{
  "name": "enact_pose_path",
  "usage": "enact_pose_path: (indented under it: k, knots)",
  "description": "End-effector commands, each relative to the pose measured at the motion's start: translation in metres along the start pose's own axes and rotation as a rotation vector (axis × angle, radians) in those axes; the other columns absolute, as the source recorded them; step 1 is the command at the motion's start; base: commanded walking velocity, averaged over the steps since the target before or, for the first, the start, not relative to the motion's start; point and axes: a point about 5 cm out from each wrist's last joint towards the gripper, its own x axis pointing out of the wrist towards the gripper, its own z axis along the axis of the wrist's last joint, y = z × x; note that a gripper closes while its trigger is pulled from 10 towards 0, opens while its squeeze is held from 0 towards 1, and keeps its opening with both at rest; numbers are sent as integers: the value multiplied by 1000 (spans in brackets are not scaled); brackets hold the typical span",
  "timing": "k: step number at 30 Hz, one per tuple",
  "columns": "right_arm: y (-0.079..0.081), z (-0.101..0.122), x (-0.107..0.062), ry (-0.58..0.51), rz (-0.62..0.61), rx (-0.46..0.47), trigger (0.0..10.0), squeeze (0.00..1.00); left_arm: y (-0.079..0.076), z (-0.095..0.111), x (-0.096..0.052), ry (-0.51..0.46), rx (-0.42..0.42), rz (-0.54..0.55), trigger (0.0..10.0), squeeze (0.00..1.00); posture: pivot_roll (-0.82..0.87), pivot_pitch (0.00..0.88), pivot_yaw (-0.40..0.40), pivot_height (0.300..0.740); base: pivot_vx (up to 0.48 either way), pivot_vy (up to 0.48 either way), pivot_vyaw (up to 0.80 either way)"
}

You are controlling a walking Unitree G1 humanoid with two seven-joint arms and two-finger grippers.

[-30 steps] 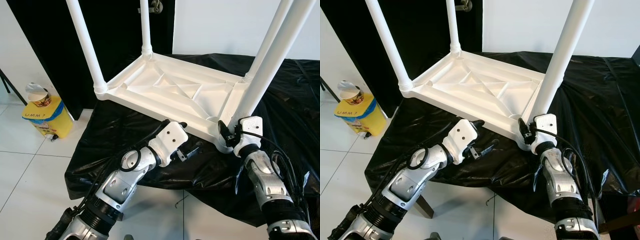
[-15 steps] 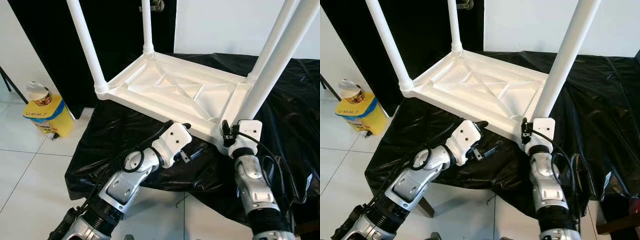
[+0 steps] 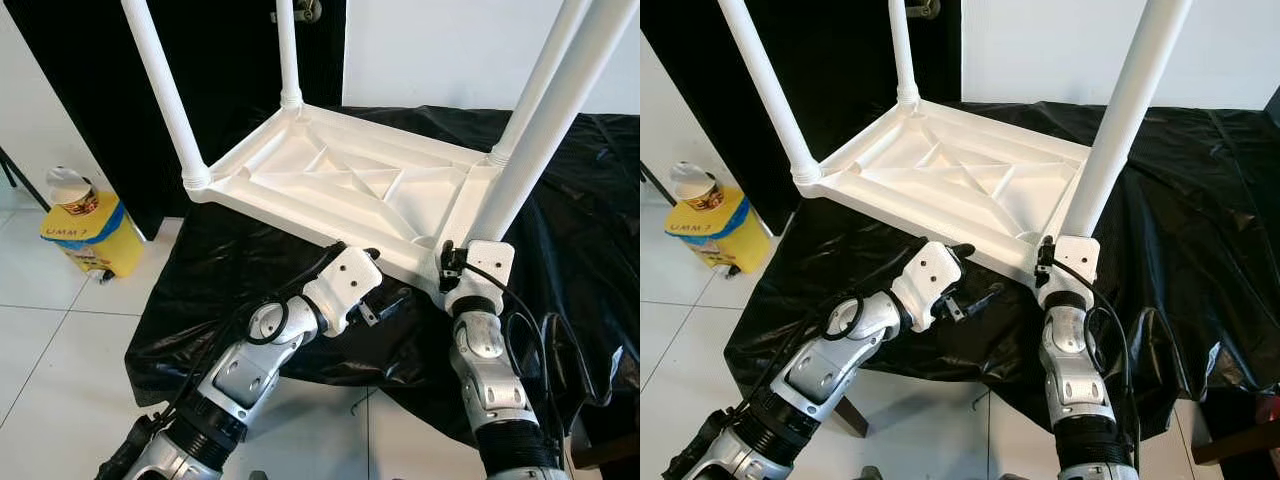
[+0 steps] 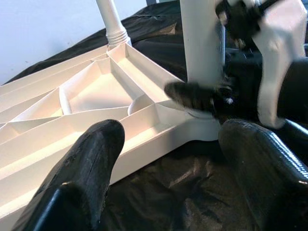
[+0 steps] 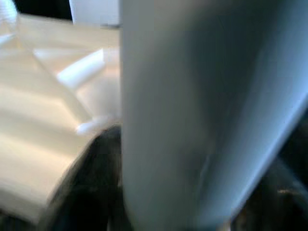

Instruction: Building children table

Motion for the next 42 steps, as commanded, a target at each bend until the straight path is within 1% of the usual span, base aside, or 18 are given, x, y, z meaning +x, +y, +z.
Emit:
enact_pose_path:
  k: [1, 9, 10, 11, 12, 15, 18, 27, 28, 30, 31, 32, 33, 34, 35, 38, 39, 42]
  knots:
    - [-1, -6, -2, 29, 5, -1, 10000, 1000, -4, -2, 0, 9, 2, -94, 10000, 0, -54, 33, 2, 740, 0, 0, 0]
    - [-1, 5, 4, -34, 183, 1, 10000, 1000, -2, -2, 0, 10, 7, -96, 10000, 0, -57, 32, 7, 740, 0, 0, 0]
    - [-3, 8, 5, -44, 250, 0, 10000, 608, -1, -2, -1, 11, 9, -98, 10000, 0, -58, 32, 9, 740, 0, 0, 0]
    - [-4, 10, 6, -49, 327, -1, 10000, 0, -1, -3, -2, 12, 11, -100, 10000, 0, -59, 29, 11, 740, 0, 0, 0]
    - [-4, 10, 6, -49, 327, -1, 10000, 0, -1, -3, -2, 12, 11, -100, 10000, 0, -59, 29, 11, 740, 0, 0, 0]
    - [-7, 15, 11, -66, 545, -38, 10000, 0, 1, -4, -2, 18, 20, -108, 10000, 0, -63, 23, 11, 740, 0, 0, 0]
    - [-6, 16, 16, -66, 632, -63, 10000, 0, 1, -5, -1, 19, 20, -117, 10000, 0, -62, 15, 11, 740, 0, 0, 0]
    - [-1, 16, 26, -37, 723, -81, 10000, 0, 2, -6, -3, 25, 15, -109, 10000, 0, -23, 0, -18, 740, 0, 0, 0]
    - [-2, 14, 27, -22, 741, -87, 4431, 0, 3, -6, -3, 28, 14, -99, 10000, 0, -17, 0, -24, 740, 0, 0, 0]
    - [-2, 14, 27, -22, 741, -87, 4431, 0, 3, -6, -3, 28, 14, -99, 10000, 0, -17, 0, -24, 740, 0, 0, 0]
    - [-2, 11, 28, -8, 753, -93, 1922, 0, 4, -6, -4, 31, 15, -89, 10000, 0, -9, 0, -28, 740, 0, 0, 0]
    - [-2, 11, 28, -8, 753, -93, 1922, 0, 4, -6, -4, 31, 15, -89, 10000, 0, -9, 0, -28, 740, 0, 0, 0]
    - [-2, 8, 27, 6, 762, -104, 0, 0, 5, -7, -5, 33, 14, -83, 10000, 0, 7, 0, -27, 740, 0, 0, 0]
    - [-4, 4, 26, 22, 773, -110, 0, 0, 5, -7, -6, 38, 17, -80, 10000, 0, 19, 0, -29, 740, 0, 0, 0]
    - [-5, 1, 24, 33, 777, -115, 980, 0, 5, -6, -8, 40, 21, -76, 10000, 0, 43, 4, -37, 740, 0, 0, 0]
    - [-6, -1, 24, 39, 781, -117, 980, 0, 6, -6, -9, 41, 24, -75, 10000, 0, 46, 5, -38, 740, 0, 0, 0]
    - [-8, -3, 24, 45, 762, -120, 10000, 0, 7, -6, -12, 49, 25, -58, 10000, 0, 65, 17, -52, 740, 0, 0, 0]
    - [-9, -3, 24, 46, 754, -120, 10000, 0, 7, -7, -14, 53, 25, -52, 10000, 0, 65, 17, -52, 740, 0, 0, 0]
